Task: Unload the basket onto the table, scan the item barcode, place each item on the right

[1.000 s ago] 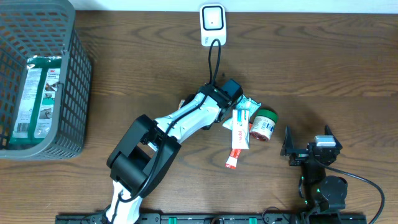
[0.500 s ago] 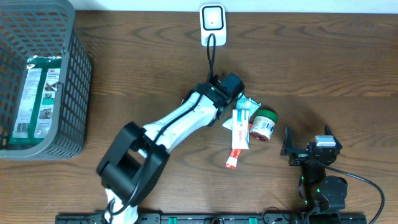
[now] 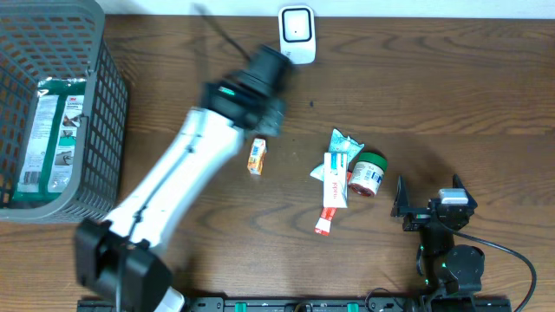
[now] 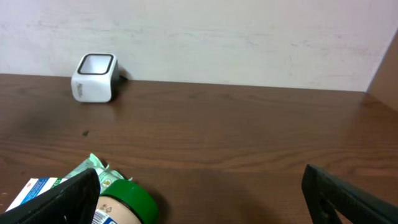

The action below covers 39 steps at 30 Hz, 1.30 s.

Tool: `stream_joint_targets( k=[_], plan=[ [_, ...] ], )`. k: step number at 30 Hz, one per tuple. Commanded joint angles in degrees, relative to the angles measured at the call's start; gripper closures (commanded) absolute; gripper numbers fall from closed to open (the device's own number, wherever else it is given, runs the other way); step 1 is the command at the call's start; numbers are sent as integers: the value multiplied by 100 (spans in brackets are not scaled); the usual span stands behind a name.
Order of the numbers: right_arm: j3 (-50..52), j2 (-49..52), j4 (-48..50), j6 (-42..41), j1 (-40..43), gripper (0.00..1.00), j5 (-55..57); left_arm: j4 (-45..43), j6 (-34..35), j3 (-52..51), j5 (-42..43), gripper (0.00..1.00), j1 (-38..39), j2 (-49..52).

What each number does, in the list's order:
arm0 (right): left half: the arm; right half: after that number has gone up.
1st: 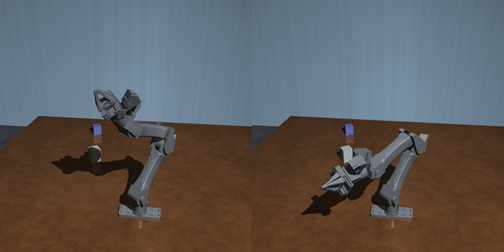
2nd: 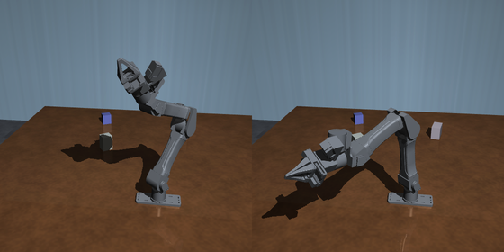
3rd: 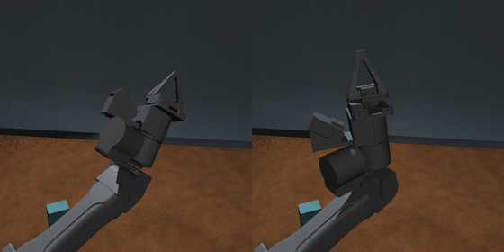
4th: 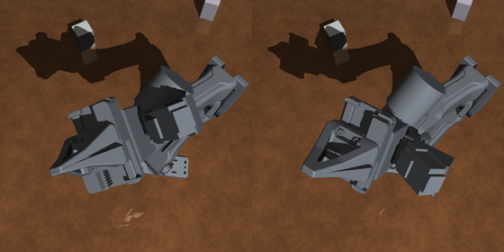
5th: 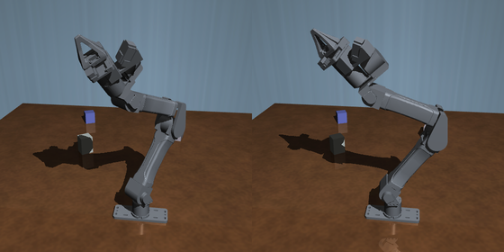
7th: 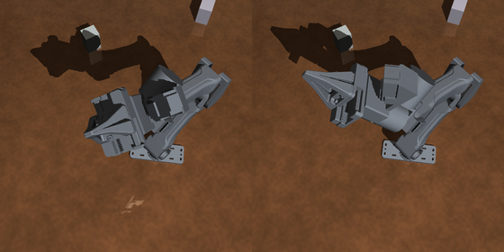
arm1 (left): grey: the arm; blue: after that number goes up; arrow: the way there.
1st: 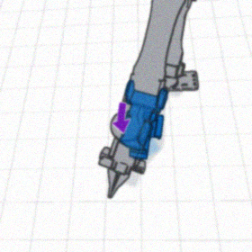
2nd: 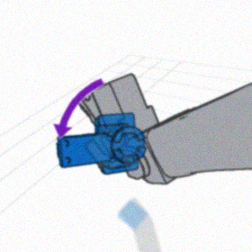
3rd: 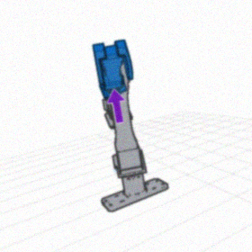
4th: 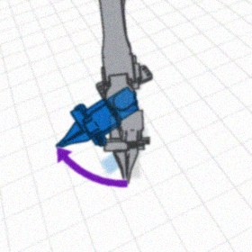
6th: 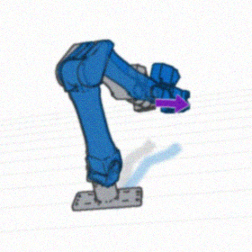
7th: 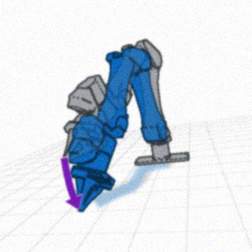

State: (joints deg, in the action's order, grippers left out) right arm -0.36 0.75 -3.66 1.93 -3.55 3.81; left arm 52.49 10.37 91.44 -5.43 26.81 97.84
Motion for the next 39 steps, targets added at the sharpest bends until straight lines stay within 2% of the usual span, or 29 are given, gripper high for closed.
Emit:
stream_joint_targets(
  k=[1,5,10,18,26,36,38,39],
  plan=[
    [7,0,-24,31,-13,1,-2,271,39,76,1766,22,-699,-28],
    [7,0,-24,31,-13,1,-4,651,-197,-33,1792,15,-938,164],
    [7,0,-24,31,-13,1,-4,485,-623,-398,1788,10,-732,448],
    [7,0,-24,31,-13,1,-2,0,-721,-542,1786,9,-511,1095],
    [7,0,-24,31,-13,1,-4,-48,-717,-584,1788,9,-511,1552],
    [7,0,-24,31,-13,1,-2,-111,-713,-743,1788,11,-507,1801],
    [7,0,-24,31,-13,1,-4,-223,-713,-846,1786,16,-507,1801],
    [7,0,-24,31,-13,1,-4,-275,-715,-887,1786,23,-507,1801]
  ],
)
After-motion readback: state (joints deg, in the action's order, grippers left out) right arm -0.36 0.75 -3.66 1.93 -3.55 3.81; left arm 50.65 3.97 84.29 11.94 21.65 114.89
